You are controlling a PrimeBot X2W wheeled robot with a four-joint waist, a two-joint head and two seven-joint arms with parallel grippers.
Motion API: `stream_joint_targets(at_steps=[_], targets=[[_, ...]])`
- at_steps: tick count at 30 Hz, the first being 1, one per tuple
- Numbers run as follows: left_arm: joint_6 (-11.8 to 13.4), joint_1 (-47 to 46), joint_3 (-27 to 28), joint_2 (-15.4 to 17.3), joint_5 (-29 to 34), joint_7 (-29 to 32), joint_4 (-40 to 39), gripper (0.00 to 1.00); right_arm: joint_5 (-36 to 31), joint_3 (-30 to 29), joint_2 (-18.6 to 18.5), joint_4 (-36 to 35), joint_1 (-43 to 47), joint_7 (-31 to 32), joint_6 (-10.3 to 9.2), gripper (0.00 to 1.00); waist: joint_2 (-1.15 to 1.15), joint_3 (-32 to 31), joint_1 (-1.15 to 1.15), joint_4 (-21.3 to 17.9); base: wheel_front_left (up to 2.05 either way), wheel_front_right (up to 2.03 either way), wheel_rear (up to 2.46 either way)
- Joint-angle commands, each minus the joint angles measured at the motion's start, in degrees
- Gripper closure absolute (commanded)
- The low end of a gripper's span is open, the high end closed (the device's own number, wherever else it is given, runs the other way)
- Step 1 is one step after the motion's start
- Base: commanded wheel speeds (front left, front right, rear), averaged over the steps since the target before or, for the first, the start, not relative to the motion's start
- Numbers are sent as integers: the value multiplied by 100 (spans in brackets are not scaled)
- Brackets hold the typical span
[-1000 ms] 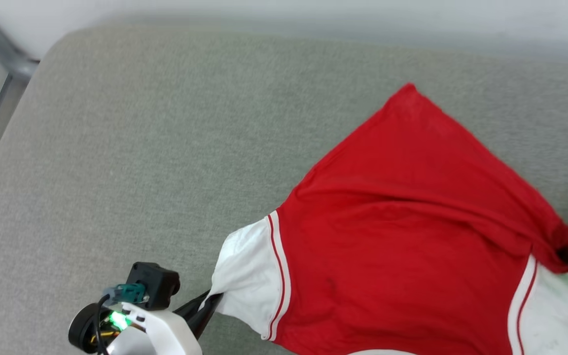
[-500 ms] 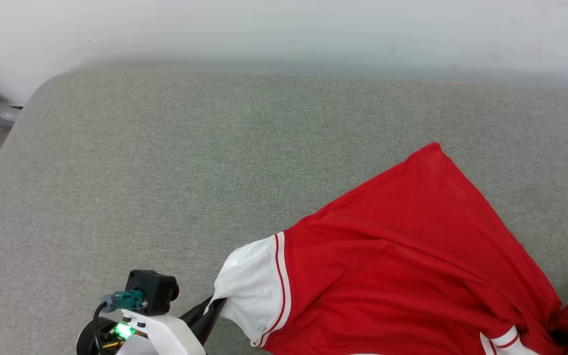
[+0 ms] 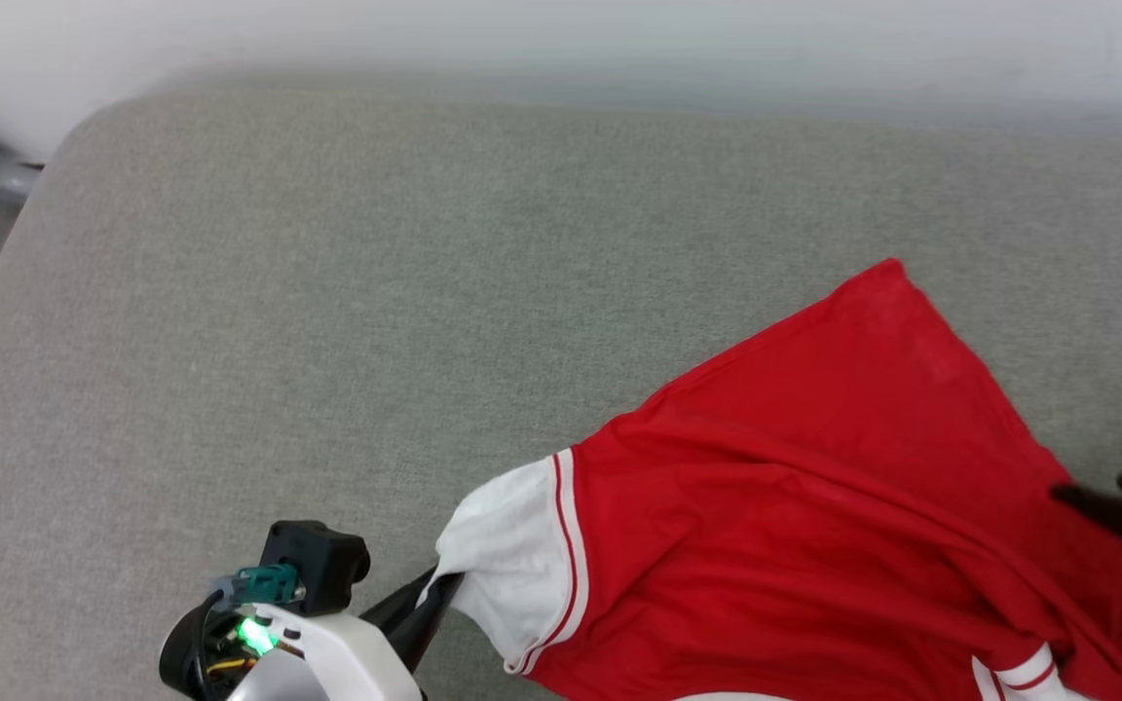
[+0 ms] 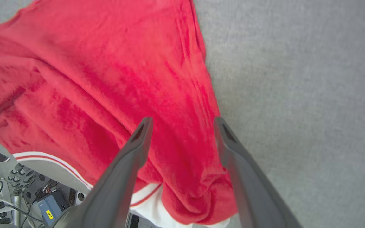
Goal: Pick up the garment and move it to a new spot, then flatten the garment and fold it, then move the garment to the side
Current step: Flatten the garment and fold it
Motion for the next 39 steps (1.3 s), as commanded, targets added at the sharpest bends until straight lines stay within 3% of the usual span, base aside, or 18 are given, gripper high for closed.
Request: stream_joint_targets(at_steps=[1,6,17,24,33,34,35,39], targets=[[-29,-83,-10,0,34,18,-63,100,32,69,-15,-66,-308,105,-4,0,-1,165,0,130,0,0,0],[-83,-236,-95,6,98,54,-163,100,-131,232,67,14,-1086,329,-4,0,-1,475,0,364,0,0,0],[-272,-624,-312,-224,109,-38,-241,100,-1041,548,121,989,-2566,539,-4,0,-1,1261,0,1125,0,0,0],[-391,-789,-483,-393,138,-123,-163,100,-1413,609,22,1561,-2841,433,-4,0,-1,1520,0,1390,0,0,0],[-481,-912,-538,-470,111,-220,11,100,-1514,911,-7,2024,-2509,457,-4,0,-1,1681,0,1550,0,0,0],[-479,-926,-540,-476,105,-234,31,100,-1486,974,-9,2043,-2445,484,-4,59,-1,1683,0,1558,0,0,0],[-487,-937,-546,-481,100,-244,53,100,-1465,1031,-20,2038,-2403,463,-3,96,-1,1681,0,1563,0,0,0],[-492,-953,-548,-489,81,-261,149,100,-1414,1109,-94,2044,-2372,219,-4,100,-1,1602,0,1563,0,0,0]])
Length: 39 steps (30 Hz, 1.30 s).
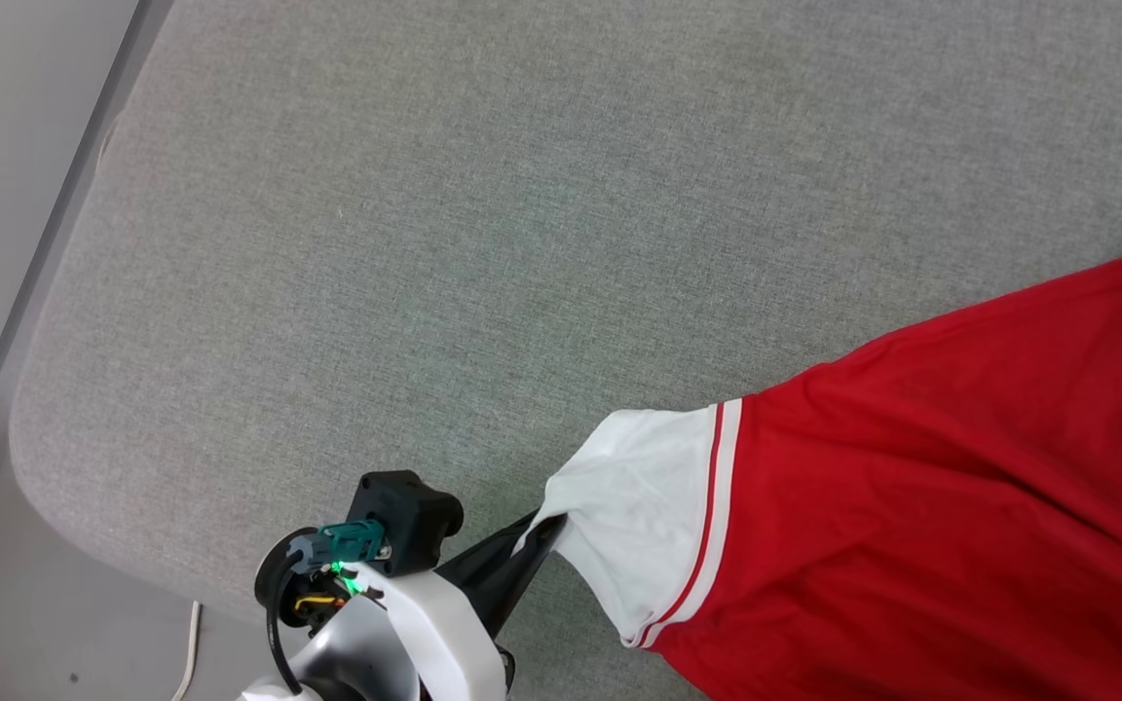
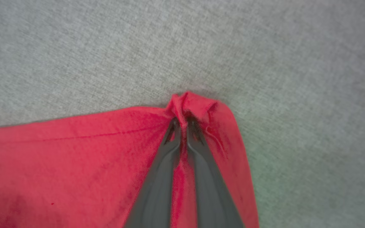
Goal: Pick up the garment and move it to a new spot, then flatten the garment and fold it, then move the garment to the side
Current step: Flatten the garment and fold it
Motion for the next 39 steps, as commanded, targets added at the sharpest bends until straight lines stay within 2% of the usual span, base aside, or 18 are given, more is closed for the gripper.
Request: stream_joint_targets(at_steps=[1,10,13,19,22,29,39], targets=[[-9,-67,19,-1,-23,-21,23,100,41,140,111,272,346,-34,-3,100,0,-51,0,-11,0,0,0],[89,-61,185,68,1,-167,33,100,301,95,223,369,-32,-1349,-3,100,0,-533,0,-245,0,0,0],[143,-45,286,136,-10,-161,-43,100,456,-59,380,485,-132,-1750,-4,100,0,-749,0,-389,0,0,0],[284,-188,579,330,52,-126,-329,100,643,27,364,429,-292,-2334,-4,100,0,-1135,0,-752,0,0,0],[348,-302,741,396,48,-125,-485,100,839,-221,532,447,-392,-2616,-3,100,0,-1311,0,-934,0,0,0],[508,-724,1215,610,175,-126,-877,100,996,-302,515,-54,-437,-2904,-4,100,0,-1627,0,-1331,0,0,0],[665,-1657,1860,975,356,73,-1241,100,1145,-646,702,-1024,-413,-2853,-4,100,0,-1908,0,-1790,0,0,0]])
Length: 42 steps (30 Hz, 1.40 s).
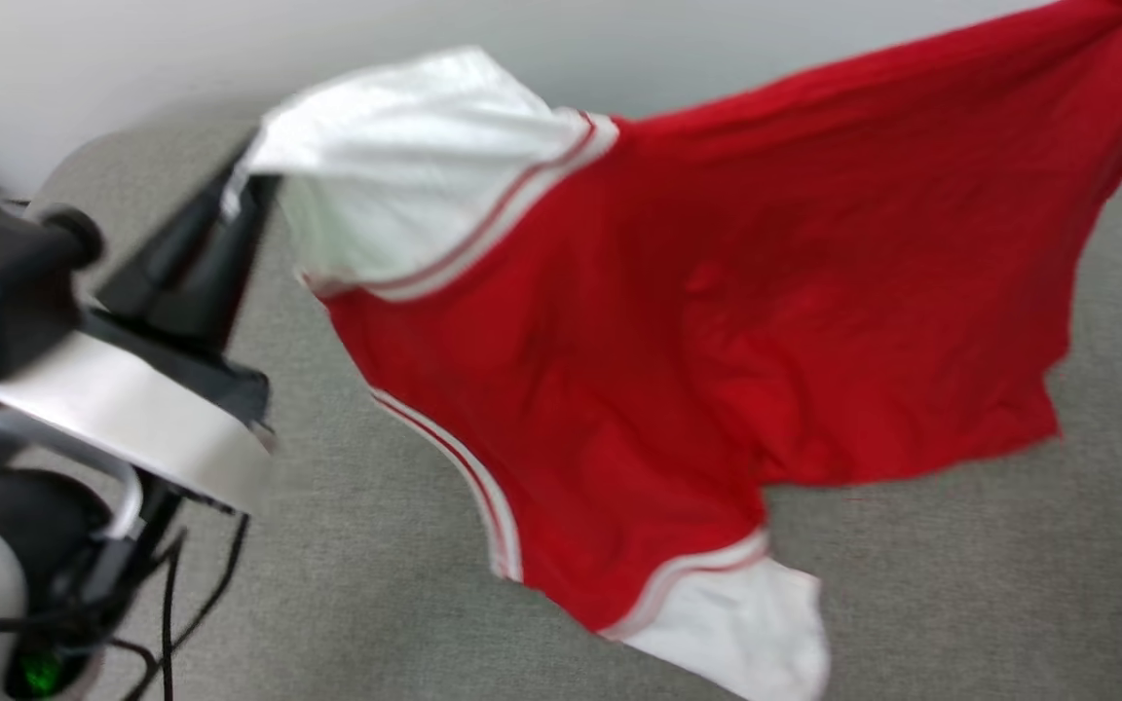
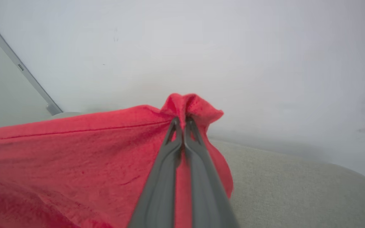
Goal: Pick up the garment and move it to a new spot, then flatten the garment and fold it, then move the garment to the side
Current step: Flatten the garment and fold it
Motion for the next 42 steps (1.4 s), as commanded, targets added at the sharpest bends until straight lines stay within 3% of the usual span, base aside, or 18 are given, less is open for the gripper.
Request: stream_joint_targets(at_steps=[1,14,25,33,42], targets=[[57,-197,104,27,29,17,-38,100,12,-57,72,-139,-40,21,-4,100,0,-92,0,-130,0,0,0],[84,-1579,470,349,554,-84,338,100,-67,-444,484,-1238,-65,236,-4,100,0,-110,0,-516,0,0,0],[-215,-2712,514,638,823,-288,1046,100,-451,-753,752,-1650,-669,273,-6,100,0,557,0,-664,0,0,0],[-609,-4071,340,896,1141,-410,1898,100,-855,-687,616,-1315,-1476,-10,-8,100,0,1450,0,-664,0,0,0],[-1061,-6025,-153,731,1682,-1016,3372,100,-1523,-405,396,-311,-2835,-738,-10,100,0,2432,0,-533,0,0,0]])
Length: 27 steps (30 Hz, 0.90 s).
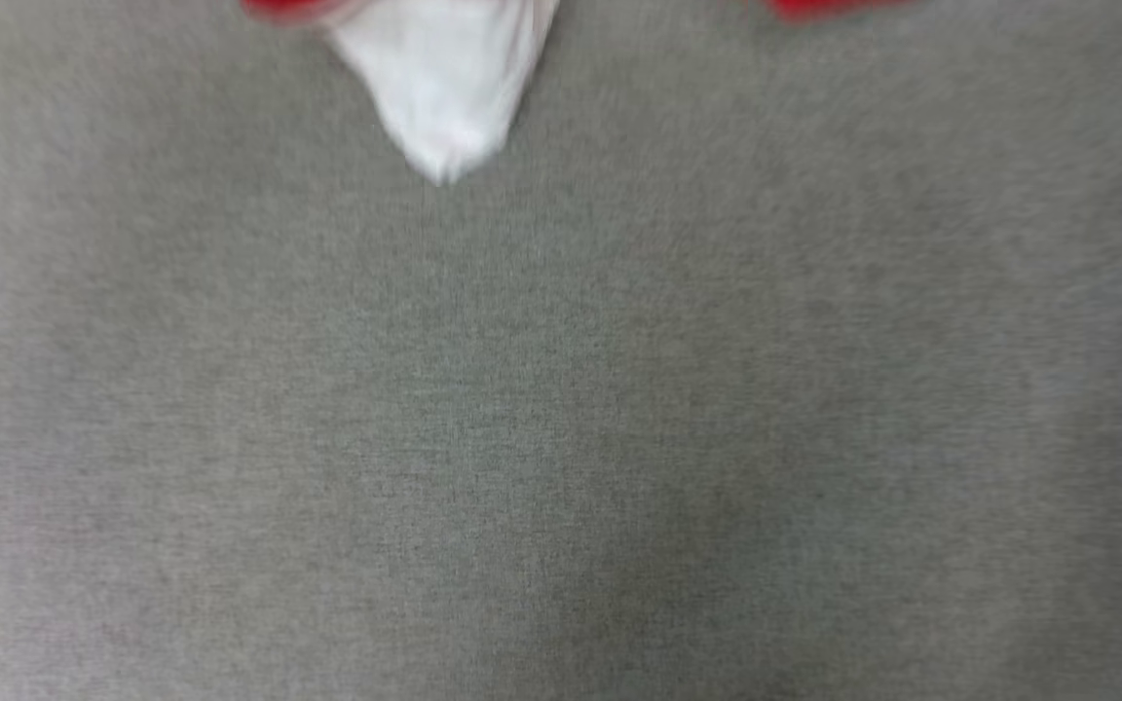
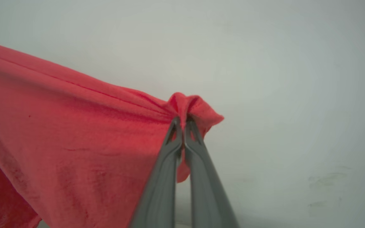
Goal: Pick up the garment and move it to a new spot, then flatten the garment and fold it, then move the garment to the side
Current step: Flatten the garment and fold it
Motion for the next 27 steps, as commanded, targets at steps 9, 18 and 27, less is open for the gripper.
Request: stream_joint_targets(at_steps=[9,18,27], targets=[[57,-2025,-287,-470,625,-1303,2014,100,-691,-169,301,1639,-1667,-1356,-17,100,0,963,-1,47,0,0,0],[115,-2338,-480,-898,721,-2665,3426,100,-1166,-302,608,2932,-2138,-2424,-17,100,0,1228,-1,123,0,0,0],[216,-914,-503,-1349,475,-2843,3135,100,-785,97,787,3682,-1436,-3122,-13,100,0,1050,-1,177,0,0,0]])
